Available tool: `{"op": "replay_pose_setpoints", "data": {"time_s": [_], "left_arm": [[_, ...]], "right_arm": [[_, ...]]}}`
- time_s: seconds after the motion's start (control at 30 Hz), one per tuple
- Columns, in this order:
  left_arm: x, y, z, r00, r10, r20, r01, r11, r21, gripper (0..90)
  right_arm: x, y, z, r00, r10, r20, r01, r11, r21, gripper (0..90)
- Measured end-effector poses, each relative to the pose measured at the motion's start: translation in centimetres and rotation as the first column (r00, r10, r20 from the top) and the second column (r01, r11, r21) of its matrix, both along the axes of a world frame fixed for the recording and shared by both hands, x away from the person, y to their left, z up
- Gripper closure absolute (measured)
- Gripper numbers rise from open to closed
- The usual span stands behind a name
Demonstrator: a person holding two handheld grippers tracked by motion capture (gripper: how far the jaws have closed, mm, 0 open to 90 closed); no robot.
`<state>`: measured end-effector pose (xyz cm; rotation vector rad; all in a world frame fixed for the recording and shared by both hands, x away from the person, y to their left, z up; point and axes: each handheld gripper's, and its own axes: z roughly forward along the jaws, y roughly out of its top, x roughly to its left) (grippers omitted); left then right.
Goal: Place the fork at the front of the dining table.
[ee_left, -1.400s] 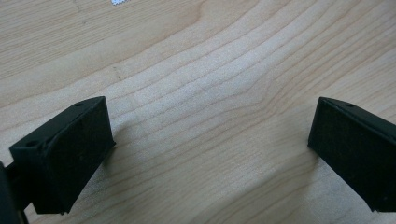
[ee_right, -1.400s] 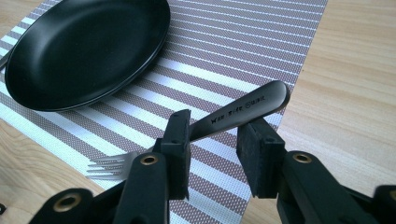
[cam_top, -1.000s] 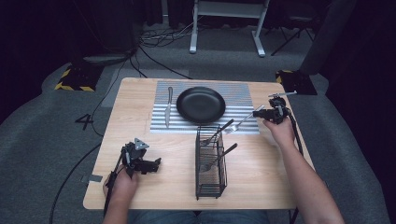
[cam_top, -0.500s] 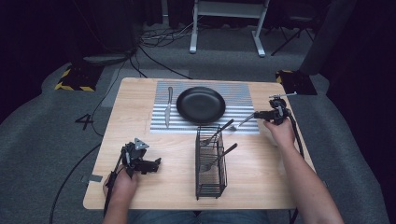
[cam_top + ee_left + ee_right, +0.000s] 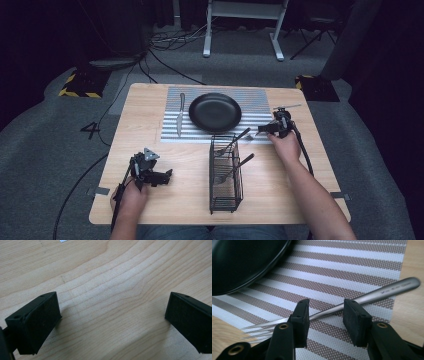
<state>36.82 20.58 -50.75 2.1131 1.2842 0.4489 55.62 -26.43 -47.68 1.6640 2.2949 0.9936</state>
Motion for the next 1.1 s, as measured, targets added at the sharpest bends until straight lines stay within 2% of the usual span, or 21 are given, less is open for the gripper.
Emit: {"op": "replay_pose_setpoints", "data": {"time_s": [0.1,0.23,0.33,0.4,0.43,0.47,0.5,0.53,0.57,0.63,0.67,0.77,0.8,0.83,0.9,0.97,1.03,1.1], "left_arm": [[0.0,0.0,0.0,1.0,0.0,0.0,0.0,1.0,0.0,0.0],[-0.1,0.0,0.0,1.0,0.004,-0.001,-0.004,1.0,0.001,0.1],[-0.1,0.0,0.0,1.0,0.007,-0.001,-0.007,1.0,0.002,0.0],[-0.1,0.0,0.0,1.0,0.008,-0.001,-0.008,1.0,0.001,0.0],[-0.1,0.0,0.0,1.0,0.008,-0.001,-0.008,1.0,0.001,0.1],[-0.1,0.0,0.0,1.0,0.009,-0.001,-0.009,1.0,0.0,0.1],[-0.1,0.0,0.0,1.0,0.01,-0.001,-0.01,1.0,0.0,0.1],[-0.1,0.0,0.0,1.0,0.01,-0.001,-0.01,1.0,0.0,0.1],[-0.1,0.0,0.0,1.0,0.01,-0.001,-0.01,1.0,0.0,0.1],[-0.1,0.0,0.0,1.0,0.008,-0.001,-0.008,1.0,0.001,0.0],[-0.1,0.0,0.0,1.0,0.009,-0.001,-0.009,1.0,0.0,0.0],[-0.1,0.0,0.0,1.0,0.01,-0.001,-0.01,1.0,0.0,0.1],[-0.1,0.0,0.0,1.0,0.008,-0.001,-0.008,1.0,0.002,0.0],[-0.1,0.0,0.0,1.0,0.008,-0.001,-0.008,1.0,0.001,0.0],[-0.1,0.0,0.0,1.0,0.008,-0.001,-0.008,1.0,0.001,0.0],[-0.1,0.0,0.0,1.0,0.008,-0.001,-0.008,1.0,0.001,0.1],[-0.1,0.0,0.0,1.0,0.008,-0.001,-0.008,1.0,0.001,0.1],[-0.1,0.0,0.0,1.0,0.008,-0.001,-0.008,1.0,0.001,0.1]], "right_arm": [[0.1,0.3,-0.4,0.9998,-0.013,-0.016,0.013,1.0,-0.002,55.8],[0.4,1.1,-0.5,0.9997,-0.02,0.017,0.02,1.0,-0.01,55.4],[0.6,2.1,-0.6,0.9974,-0.026,0.067,0.032,0.996,-0.086,56.4],[0.9,2.7,-0.5,0.997,-0.038,0.067,0.045,0.992,-0.114,56.5],[1.1,3.5,-0.4,0.9965,-0.041,0.073,0.053,0.985,-0.162,56.5],[1.1,3.5,-0.4,0.9965,-0.041,0.073,0.053,0.985,-0.162,56.5],[1.3,4.3,-0.4,0.9959,-0.03,0.086,0.047,0.977,-0.208,57.7],[1.3,4.3,-0.4,0.9959,-0.03,0.086,0.047,0.977,-0.208,57.7],[1.3,4.7,-0.5,0.9947,-0.015,0.102,0.039,0.971,-0.237,59.5],[1.4,5.1,-0.6,0.9929,0.024,0.117,0.002,0.975,-0.224,64.0],[1.4,5.2,-0.6,0.9911,0.046,0.125,-0.016,0.973,-0.231,66.7],[1.4,5.2,-0.6,0.9909,0.053,0.124,-0.024,0.974,-0.224,67.7],[1.5,4.8,-0.6,0.9944,0.046,0.096,-0.031,0.987,-0.159,72.2],[1.5,4.8,-0.6,0.9944,0.046,0.096,-0.031,0.987,-0.159,72.2],[1.6,4.3,-0.4,0.9965,0.045,0.07,-0.037,0.993,-0.11,75.6],[1.7,4.1,-0.3,0.995,0.065,0.076,-0.055,0.99,-0.13,76.4],[1.7,3.8,-0.3,0.9944,0.061,0.086,-0.048,0.987,-0.155,77.7],[1.9,3.0,-0.4,0.9954,0.035,0.089,-0.022,0.989,-0.144,78.6]]}}
